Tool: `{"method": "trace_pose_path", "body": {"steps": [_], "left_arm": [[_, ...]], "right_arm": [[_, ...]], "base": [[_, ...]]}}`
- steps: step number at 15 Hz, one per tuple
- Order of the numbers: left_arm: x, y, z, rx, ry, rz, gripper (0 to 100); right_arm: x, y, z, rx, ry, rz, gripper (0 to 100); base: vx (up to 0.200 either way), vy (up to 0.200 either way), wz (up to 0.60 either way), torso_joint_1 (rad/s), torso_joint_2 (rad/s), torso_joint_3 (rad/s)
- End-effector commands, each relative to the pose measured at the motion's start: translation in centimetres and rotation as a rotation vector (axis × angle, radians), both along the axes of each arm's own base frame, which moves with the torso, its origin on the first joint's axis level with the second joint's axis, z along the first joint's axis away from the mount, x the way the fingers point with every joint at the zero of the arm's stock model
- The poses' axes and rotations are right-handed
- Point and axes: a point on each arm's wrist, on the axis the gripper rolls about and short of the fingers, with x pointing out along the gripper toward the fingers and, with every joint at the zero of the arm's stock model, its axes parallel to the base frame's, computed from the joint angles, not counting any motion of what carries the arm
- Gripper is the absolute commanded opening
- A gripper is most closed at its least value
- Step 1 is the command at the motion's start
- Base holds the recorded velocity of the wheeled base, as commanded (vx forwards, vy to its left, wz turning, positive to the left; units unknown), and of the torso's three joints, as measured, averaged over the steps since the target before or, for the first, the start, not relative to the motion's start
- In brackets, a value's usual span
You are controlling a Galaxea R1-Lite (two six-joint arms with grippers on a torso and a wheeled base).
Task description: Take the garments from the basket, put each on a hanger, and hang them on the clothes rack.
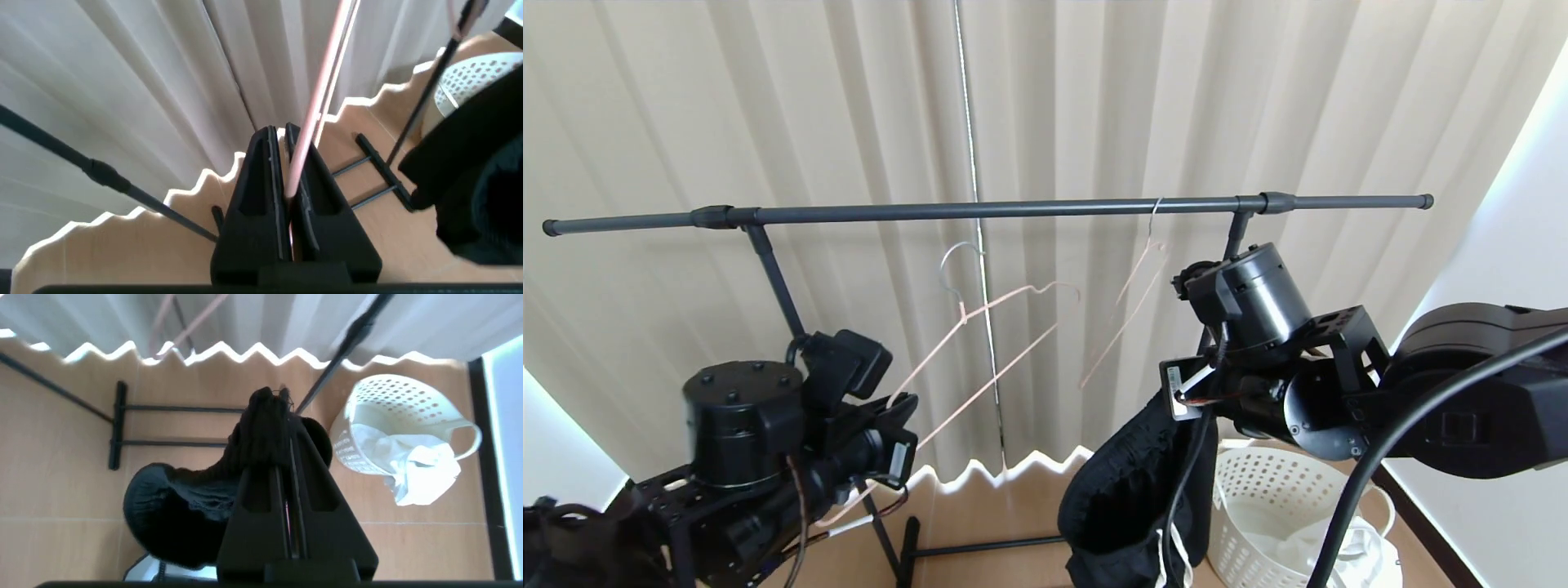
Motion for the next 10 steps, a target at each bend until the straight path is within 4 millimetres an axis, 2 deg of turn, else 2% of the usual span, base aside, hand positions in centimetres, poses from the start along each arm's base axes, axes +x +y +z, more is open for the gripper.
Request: {"method": "trace_pose_path", "body": {"steps": [1,6,10], "left_arm": [[-2.5,2.9,0.5,-0.011,-0.015,-0.016,0],[-5.7,4.3,1.3,-0.051,-0.055,-0.11,0],[-6.8,4.5,0.5,-0.011,-0.036,-0.227,0]], "right_arm": [[0.4,-0.4,0.1,-0.009,-0.009,-0.02,0],[1.6,-1.1,1.3,-0.053,-0.048,-0.03,0],[3.2,-1.6,1.1,-0.107,-0.063,-0.079,0]], "base": [[0.0,0.0,0.0,0.0,0.0,0.0],[0.0,0.0,0.0,0.0,0.0,0.0],[0.0,0.0,0.0,0.0,0.0,0.0]]}}
